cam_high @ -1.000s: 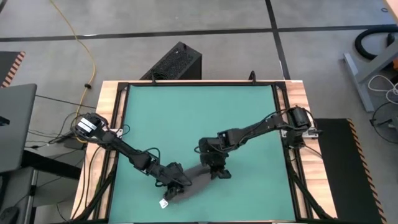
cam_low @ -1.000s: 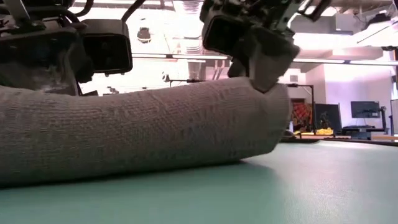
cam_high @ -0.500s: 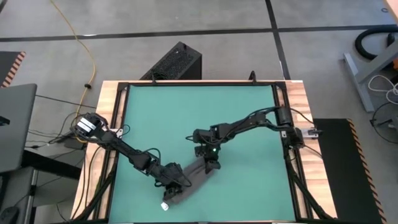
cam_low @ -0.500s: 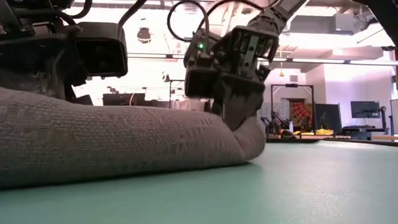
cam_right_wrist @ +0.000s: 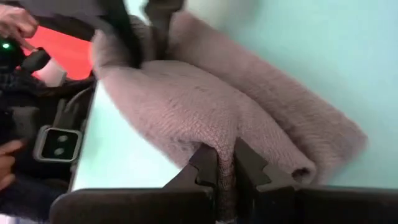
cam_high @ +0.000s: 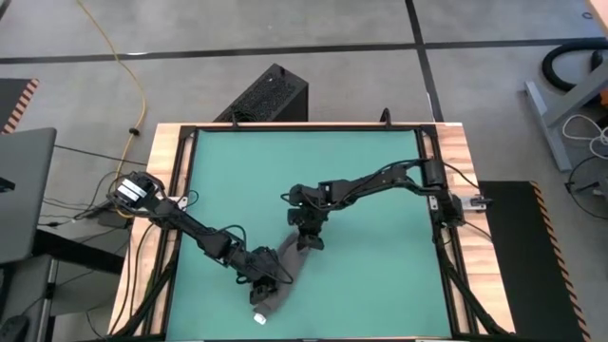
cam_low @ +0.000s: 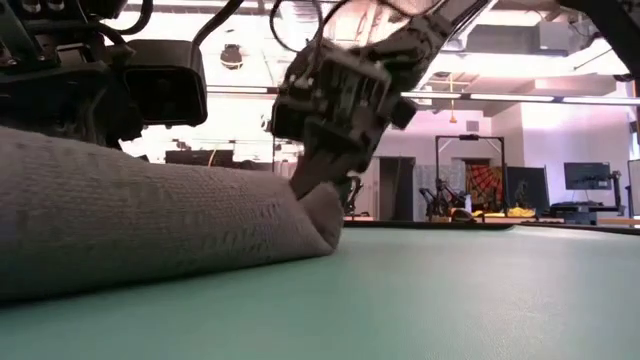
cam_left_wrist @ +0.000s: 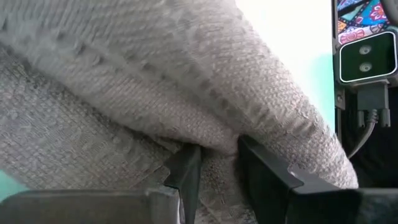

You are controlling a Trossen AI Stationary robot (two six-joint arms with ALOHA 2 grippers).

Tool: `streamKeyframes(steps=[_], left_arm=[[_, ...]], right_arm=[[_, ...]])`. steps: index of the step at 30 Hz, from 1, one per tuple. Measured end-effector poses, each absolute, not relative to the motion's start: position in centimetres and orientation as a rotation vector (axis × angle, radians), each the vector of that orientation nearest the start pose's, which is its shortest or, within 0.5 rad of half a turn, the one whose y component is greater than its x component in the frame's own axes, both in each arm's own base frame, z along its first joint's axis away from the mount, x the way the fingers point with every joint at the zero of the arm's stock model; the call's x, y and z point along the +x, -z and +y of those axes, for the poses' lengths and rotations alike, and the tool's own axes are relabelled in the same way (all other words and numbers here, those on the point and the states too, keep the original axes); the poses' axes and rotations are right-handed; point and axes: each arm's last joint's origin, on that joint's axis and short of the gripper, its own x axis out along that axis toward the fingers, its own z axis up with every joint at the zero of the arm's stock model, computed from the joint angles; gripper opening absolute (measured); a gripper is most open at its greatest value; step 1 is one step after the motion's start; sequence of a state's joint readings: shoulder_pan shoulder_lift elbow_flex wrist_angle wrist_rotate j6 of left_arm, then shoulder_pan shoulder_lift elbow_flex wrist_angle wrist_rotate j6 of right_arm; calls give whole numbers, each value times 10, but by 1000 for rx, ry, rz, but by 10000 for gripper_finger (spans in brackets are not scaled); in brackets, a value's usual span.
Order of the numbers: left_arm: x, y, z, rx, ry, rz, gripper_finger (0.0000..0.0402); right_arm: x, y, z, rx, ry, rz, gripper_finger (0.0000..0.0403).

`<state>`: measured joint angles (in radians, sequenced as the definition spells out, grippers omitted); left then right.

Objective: Roll towel into tight, uniform cylinder
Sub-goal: Roll the gray towel

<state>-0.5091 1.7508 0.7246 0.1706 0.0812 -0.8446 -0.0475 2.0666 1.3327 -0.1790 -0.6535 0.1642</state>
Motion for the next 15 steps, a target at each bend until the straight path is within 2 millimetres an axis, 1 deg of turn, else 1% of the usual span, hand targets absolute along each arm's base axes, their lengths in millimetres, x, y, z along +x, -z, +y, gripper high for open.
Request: streamKeyframes(steps=[4,7,11,13,15], left_arm=[[270,-112,-151,-600,160,1017,109],[270,-113,-151,-617,157,1016,109],[265,-123,-150,-641,172,1029,109],[261,-135,-148,-650,174,1021,109],[255,-146,-144,-648,141,1024,109]], right_arm=[[436,-117,-4,486,-491,953,37],[445,-104,-6,500,-483,991,37],[451,-101,-4,494,-448,1043,37],[451,-102,-5,479,-410,1061,37],[451,-101,-5,486,-392,1070,37]])
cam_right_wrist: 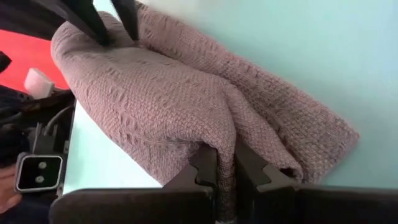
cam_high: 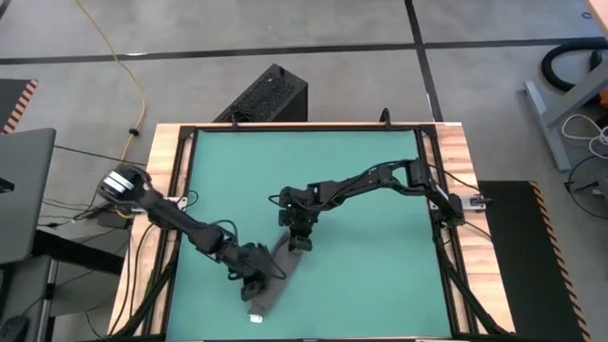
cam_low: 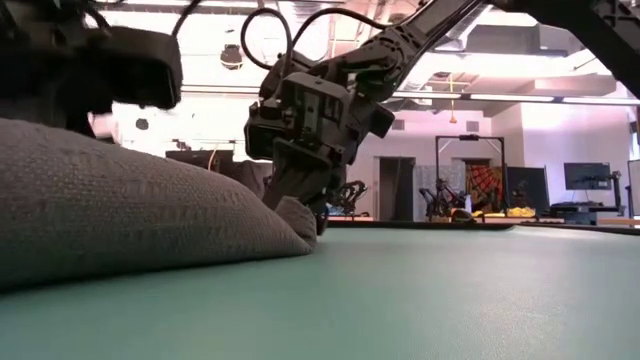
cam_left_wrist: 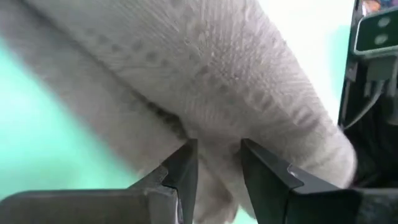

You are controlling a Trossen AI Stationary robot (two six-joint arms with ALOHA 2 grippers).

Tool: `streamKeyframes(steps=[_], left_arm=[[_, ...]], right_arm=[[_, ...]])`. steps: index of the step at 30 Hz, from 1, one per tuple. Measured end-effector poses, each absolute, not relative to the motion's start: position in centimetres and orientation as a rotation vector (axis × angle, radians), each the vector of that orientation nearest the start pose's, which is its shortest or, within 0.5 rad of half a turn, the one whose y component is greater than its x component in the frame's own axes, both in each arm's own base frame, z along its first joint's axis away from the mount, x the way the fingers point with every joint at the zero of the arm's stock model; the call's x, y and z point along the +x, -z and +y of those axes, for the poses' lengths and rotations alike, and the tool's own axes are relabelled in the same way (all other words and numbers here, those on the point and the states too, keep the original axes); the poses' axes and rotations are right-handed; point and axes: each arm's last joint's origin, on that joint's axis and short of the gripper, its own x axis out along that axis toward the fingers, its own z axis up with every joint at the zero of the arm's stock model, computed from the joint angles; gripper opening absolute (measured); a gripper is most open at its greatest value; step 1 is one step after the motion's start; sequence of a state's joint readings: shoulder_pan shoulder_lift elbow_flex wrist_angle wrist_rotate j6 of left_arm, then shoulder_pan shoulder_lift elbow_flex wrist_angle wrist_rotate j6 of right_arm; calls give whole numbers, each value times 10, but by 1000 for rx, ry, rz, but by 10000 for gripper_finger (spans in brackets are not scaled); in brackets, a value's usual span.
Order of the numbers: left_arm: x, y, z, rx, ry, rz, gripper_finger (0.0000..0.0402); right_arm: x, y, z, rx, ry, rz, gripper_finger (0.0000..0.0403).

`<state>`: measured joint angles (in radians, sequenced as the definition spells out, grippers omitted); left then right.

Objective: Roll towel into tight, uniform cylinder
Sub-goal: Roll the gray towel

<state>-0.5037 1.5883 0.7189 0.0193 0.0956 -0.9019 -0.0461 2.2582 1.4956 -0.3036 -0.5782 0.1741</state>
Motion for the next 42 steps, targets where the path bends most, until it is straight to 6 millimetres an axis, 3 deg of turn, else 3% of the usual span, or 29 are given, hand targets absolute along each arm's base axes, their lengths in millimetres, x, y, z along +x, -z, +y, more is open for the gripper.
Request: streamKeyframes(steps=[8,13,16,21,25,31,36,42], left_arm=[[240,-186,-138,-672,75,876,109],[247,-199,-146,-726,112,705,109],[260,-203,-154,-674,101,658,108],[291,-193,-171,-541,151,835,85],[300,-187,-179,-447,114,1006,53],[289,-184,-179,-416,74,1079,7],[282,-178,-176,-416,65,1139,2],[275,-198,-169,-366,61,1076,0]], right_arm=[[449,-99,-6,506,-380,1093,37],[449,-99,-9,544,-368,1103,37],[448,-99,-12,578,-379,1105,38],[447,-100,-17,623,-411,1103,49],[446,-101,-21,655,-451,1097,60],[443,-114,-29,664,-500,1067,70],[434,-129,-37,627,-506,1080,72],[424,-140,-46,537,-533,1091,73]])
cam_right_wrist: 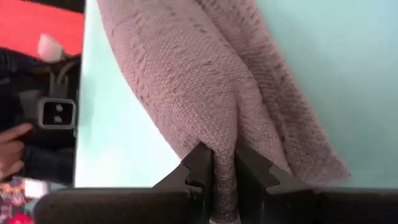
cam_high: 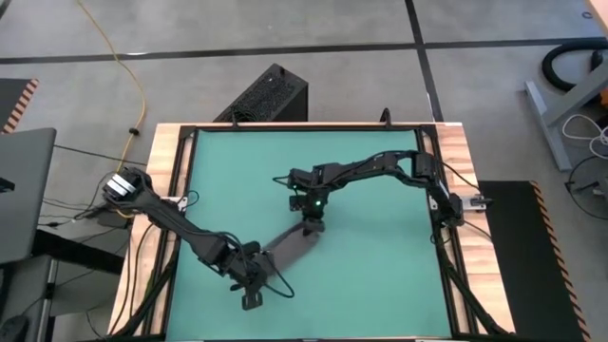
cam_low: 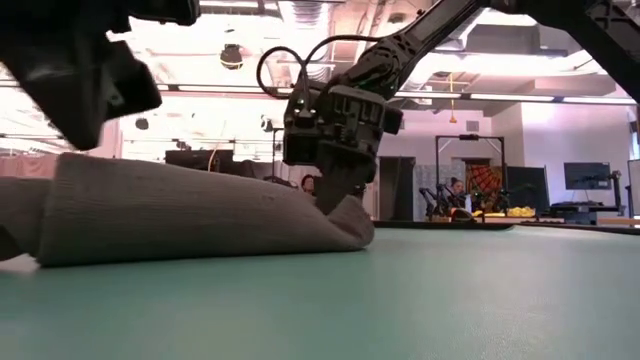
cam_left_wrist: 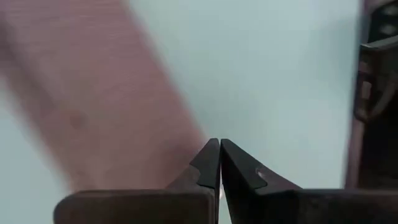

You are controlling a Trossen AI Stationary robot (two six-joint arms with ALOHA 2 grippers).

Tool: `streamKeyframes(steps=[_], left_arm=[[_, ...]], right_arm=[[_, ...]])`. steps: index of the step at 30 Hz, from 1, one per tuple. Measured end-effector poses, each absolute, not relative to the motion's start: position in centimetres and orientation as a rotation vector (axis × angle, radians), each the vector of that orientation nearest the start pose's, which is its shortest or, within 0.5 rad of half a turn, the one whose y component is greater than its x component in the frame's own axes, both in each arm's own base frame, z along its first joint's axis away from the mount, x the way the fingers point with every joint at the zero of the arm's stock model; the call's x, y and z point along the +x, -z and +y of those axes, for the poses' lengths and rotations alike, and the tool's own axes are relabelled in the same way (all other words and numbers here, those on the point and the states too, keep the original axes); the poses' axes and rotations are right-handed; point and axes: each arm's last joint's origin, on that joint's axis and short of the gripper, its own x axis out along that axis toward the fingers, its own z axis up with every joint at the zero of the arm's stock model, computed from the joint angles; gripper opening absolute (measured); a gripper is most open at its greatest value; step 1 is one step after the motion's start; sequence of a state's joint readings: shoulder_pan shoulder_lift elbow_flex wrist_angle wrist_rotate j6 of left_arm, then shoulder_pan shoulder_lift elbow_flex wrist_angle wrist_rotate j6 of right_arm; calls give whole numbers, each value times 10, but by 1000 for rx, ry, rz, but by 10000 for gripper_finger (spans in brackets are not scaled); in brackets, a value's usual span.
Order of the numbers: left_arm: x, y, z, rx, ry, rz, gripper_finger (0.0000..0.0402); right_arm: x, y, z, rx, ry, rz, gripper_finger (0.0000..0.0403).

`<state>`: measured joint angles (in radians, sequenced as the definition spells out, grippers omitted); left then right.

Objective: Roll towel into tight, uniform cylinder
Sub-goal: Roll the gray towel

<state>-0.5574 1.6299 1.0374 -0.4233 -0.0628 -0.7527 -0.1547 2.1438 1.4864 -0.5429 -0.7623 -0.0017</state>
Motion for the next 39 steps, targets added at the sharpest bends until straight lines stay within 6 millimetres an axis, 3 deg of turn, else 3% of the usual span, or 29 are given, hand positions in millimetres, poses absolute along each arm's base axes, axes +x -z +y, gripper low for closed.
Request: streamKeyframes(steps=[7,14,24,30,34,39], left_arm=[[271,-211,-157,-271,-44,992,0],[275,-188,-137,-235,-114,1043,0],[260,-142,-111,-395,-77,1054,0],[258,-136,-106,-424,-61,1056,0],[259,-136,-105,-442,-42,1074,0],[259,-135,-103,-496,-25,1103,0]], right_arm=[[422,-140,-46,493,-503,1116,73],[421,-140,-45,459,-527,1114,80],[409,-141,-48,327,-628,1158,167],[399,-140,-48,248,-681,1222,180],[391,-148,-53,258,-659,1290,171],[378,-180,-66,280,-633,1270,158]])
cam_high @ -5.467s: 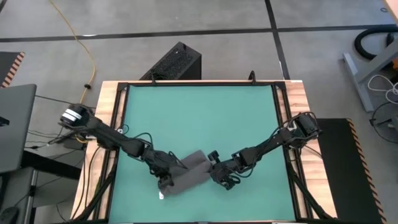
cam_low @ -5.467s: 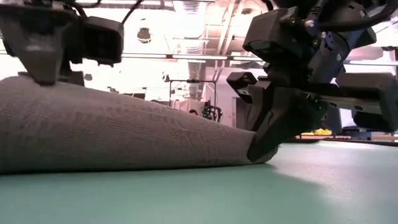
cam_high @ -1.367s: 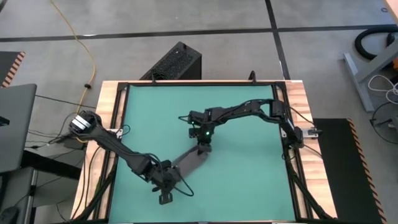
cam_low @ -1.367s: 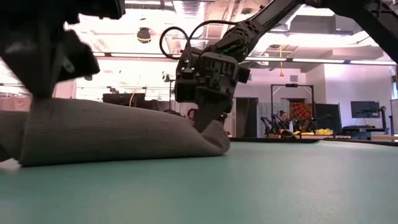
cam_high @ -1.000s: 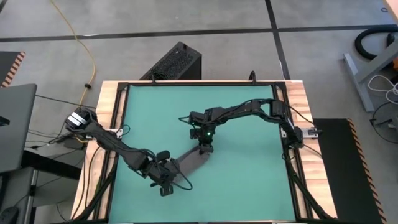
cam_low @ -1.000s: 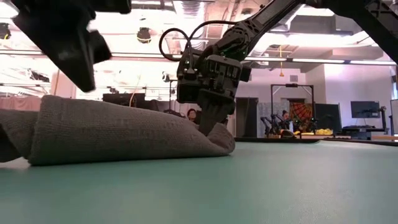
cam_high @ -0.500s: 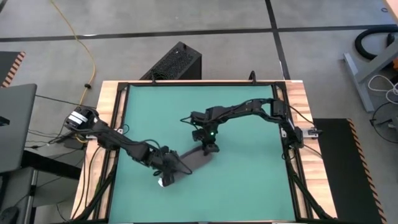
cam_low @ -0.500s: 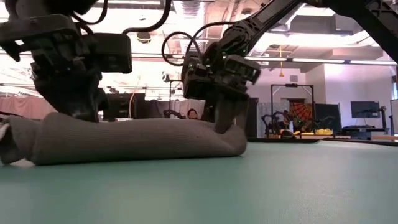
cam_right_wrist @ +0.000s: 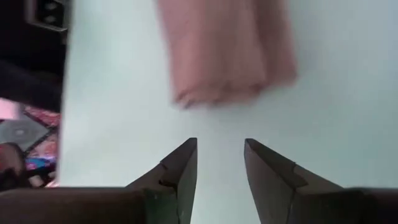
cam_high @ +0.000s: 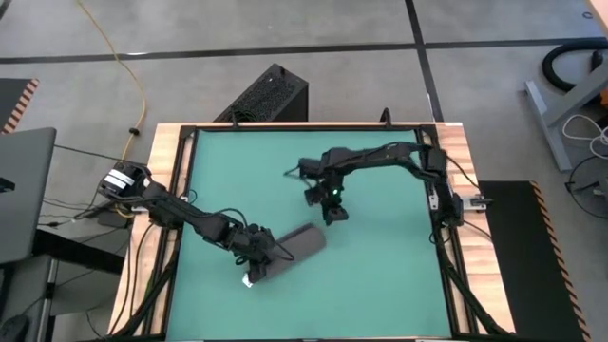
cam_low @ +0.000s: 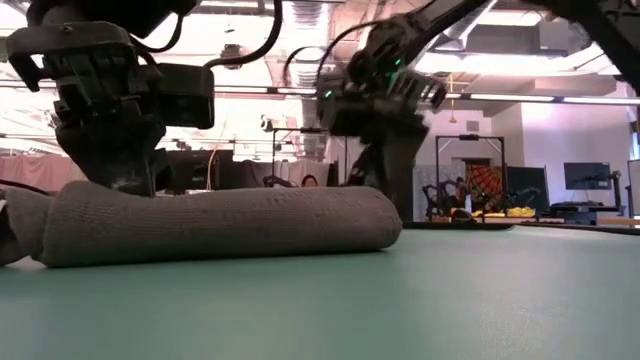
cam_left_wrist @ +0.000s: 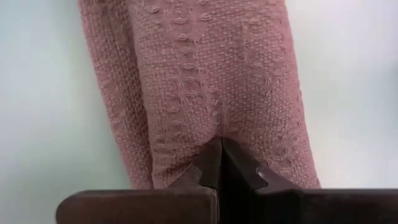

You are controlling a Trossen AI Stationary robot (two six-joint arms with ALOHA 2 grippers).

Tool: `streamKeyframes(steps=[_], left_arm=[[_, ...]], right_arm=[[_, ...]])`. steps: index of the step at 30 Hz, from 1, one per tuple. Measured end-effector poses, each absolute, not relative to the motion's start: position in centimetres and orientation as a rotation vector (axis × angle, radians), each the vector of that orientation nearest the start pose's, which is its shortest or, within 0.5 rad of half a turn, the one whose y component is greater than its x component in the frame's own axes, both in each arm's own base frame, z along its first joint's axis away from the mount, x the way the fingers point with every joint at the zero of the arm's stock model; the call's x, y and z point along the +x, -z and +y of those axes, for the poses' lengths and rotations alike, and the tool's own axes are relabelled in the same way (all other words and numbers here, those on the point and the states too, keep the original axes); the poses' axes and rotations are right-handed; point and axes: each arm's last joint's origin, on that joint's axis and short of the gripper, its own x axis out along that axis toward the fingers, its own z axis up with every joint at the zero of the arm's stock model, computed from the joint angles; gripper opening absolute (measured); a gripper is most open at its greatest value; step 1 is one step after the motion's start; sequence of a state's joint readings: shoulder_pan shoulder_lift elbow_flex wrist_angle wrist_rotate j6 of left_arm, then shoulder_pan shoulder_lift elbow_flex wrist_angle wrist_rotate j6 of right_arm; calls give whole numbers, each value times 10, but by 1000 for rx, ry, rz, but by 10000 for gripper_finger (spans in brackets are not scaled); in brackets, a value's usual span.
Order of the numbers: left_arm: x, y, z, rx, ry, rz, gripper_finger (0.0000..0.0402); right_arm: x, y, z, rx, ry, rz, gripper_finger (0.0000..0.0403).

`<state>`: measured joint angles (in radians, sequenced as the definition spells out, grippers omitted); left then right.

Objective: Roll towel into tight, uniform cylinder
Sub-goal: Roll the gray towel, then move the gray towel to the left on the table

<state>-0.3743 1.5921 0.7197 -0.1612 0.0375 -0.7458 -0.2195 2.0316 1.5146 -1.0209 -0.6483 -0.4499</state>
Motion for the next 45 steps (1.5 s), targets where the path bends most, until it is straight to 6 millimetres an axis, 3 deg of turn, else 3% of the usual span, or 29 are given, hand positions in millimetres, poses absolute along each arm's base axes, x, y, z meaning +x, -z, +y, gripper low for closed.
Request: streamKeyframes(steps=[5,11,18,23,25,28,33,38,45], left_arm=[[256,-134,-104,-650,-54,1180,0],[247,-143,-106,-827,-122,1221,0],[221,-181,-101,-898,-188,1190,0],[215,-210,-100,-880,-148,960,0],[222,-217,-103,-853,-81,858,0],[243,-212,-105,-802,4,773,0],[291,-180,-91,-727,43,850,0],[339,-175,-82,-617,153,956,0],[358,-178,-65,-466,39,1147,0]], right_arm=[[354,-197,-52,334,-682,1144,150],[327,-188,-9,283,-640,990,144],[312,-187,29,257,-626,931,143],[311,-193,46,199,-636,899,143],[311,-194,49,188,-639,885,143],[311,-194,54,178,-646,882,143],[311,-194,56,174,-598,894,143],[311,-194,56,203,-583,903,143],[311,-194,59,193,-579,906,143]])
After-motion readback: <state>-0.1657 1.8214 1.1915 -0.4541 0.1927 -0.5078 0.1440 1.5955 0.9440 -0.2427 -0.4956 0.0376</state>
